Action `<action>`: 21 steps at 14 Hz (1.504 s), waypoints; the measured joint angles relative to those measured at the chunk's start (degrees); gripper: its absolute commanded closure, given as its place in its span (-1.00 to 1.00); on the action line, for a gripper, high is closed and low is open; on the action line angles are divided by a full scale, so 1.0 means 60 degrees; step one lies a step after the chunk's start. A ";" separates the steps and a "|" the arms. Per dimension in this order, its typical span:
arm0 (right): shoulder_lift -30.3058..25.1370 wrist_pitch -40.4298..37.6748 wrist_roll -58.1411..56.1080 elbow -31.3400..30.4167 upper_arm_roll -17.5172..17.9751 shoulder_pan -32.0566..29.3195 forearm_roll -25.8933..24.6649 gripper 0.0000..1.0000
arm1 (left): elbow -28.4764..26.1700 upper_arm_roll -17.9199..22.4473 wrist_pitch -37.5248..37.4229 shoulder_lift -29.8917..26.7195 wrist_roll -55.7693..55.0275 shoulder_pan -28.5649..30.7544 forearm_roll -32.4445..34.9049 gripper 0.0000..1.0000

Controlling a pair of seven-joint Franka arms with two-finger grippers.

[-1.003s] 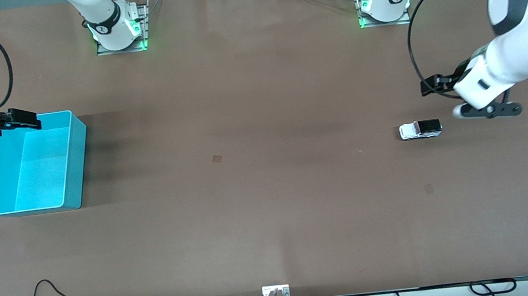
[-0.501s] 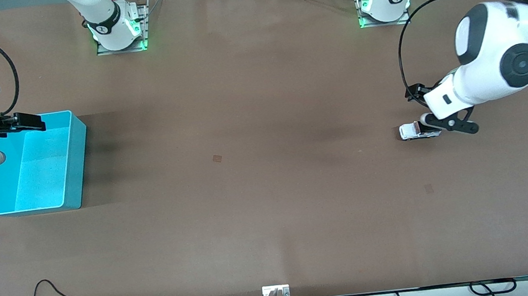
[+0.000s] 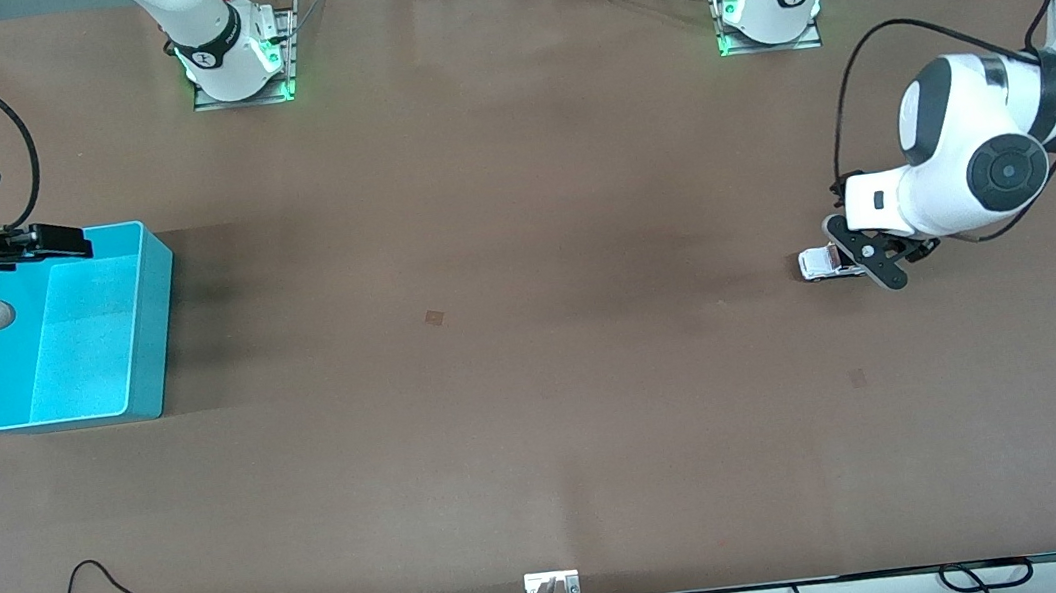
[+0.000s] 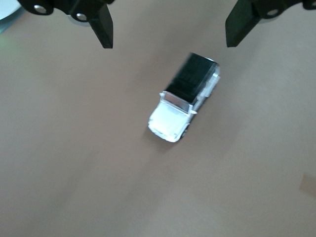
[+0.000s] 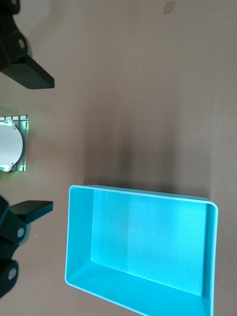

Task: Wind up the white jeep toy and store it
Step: 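Close the left gripper on the white toy jeep's body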

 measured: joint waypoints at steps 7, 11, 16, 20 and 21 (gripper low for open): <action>0.0002 -0.0094 -0.0001 0.0000 0.0000 -0.0004 0.0000 -1.00 | -0.0765 0.0003 0.2408 0.0891 0.4865 0.0238 0.0148 -1.00; 0.0004 -0.0117 -0.0001 0.0000 0.0000 -0.0004 0.0000 -1.00 | -0.1385 0.0005 0.3291 0.0894 0.5956 0.0524 0.0154 -1.00; 0.0005 -0.0158 -0.0001 0.0000 0.0000 -0.0004 0.0000 -1.00 | -0.1958 0.0007 0.3948 0.0871 0.6161 0.0953 0.0155 -1.00; 0.0006 -0.0467 -0.0001 0.0000 0.0000 -0.0005 0.0000 -1.00 | -0.2210 -0.0015 0.4323 0.0858 0.6165 0.0952 0.0155 -1.00; 0.0006 -0.0478 -0.0001 0.0000 0.0000 -0.0005 0.0000 -1.00 | -0.2236 -0.0015 0.4343 0.0858 0.6165 0.0953 0.0155 -1.00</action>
